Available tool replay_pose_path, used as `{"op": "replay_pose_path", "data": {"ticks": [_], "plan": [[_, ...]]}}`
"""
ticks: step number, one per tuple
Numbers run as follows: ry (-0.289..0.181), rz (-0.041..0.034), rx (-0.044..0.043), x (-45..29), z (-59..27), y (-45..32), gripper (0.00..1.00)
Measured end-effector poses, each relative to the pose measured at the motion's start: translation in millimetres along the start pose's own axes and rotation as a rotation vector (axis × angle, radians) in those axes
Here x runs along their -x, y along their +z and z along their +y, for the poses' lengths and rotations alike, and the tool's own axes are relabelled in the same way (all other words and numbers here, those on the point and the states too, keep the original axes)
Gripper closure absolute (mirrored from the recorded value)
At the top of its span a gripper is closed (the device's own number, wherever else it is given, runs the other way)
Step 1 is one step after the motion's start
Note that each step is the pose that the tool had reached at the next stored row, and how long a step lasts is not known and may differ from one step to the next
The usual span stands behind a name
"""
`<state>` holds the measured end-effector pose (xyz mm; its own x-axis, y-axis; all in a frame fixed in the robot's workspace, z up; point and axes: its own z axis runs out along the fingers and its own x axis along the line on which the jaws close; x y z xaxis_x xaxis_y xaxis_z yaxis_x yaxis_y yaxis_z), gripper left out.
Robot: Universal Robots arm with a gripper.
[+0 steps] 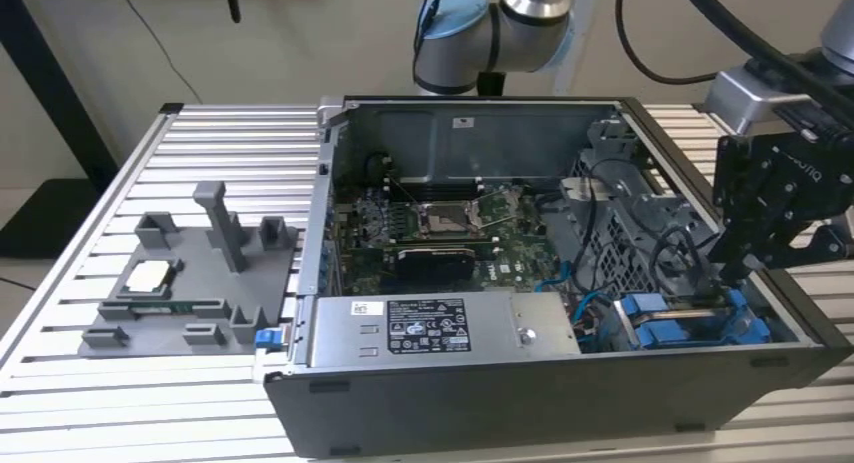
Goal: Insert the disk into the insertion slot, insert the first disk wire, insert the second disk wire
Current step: 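Insert the first disk wire, then insert the second disk wire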
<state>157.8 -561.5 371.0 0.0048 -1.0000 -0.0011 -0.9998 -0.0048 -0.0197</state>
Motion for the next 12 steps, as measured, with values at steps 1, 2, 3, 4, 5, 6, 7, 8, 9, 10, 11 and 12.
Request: {"op": "replay_pose_path", "data": {"ticks": [1,2,3,4,5,6,7,8,9,10,11,12], "plan": [[0.000,0.0002,0.0000,0.0,-0.2,-0.1,0.74],[0.000,0.0004,0.0000,0.0,-0.7,-0.2,0.74],[0.000,0.0004,0.0000,0.0,-1.2,-0.2,0.74],[0.000,0.0003,0.0003,0.0,-2.1,-0.1,0.74],[0.000,0.0000,0.0006,0.0,-3.0,0.0,0.74],[0.000,0.0001,0.0010,0.0,-4.0,0.0,0.74],[0.000,0.0001,0.0017,0.0,-4.8,0.1,0.74],[0.000,0.0001,0.0027,0.0,-5.6,0.0,0.74],[0.000,0.0001,0.0038,0.0,-6.2,0.0,0.74],[0.000,0.0002,0.0047,0.0,-6.5,-0.3,0.74],[0.000,0.0001,0.0058,-0.1,-6.7,-0.8,0.74],[0.000,0.0001,0.0068,-0.1,-6.8,-1.9,0.74]]}}
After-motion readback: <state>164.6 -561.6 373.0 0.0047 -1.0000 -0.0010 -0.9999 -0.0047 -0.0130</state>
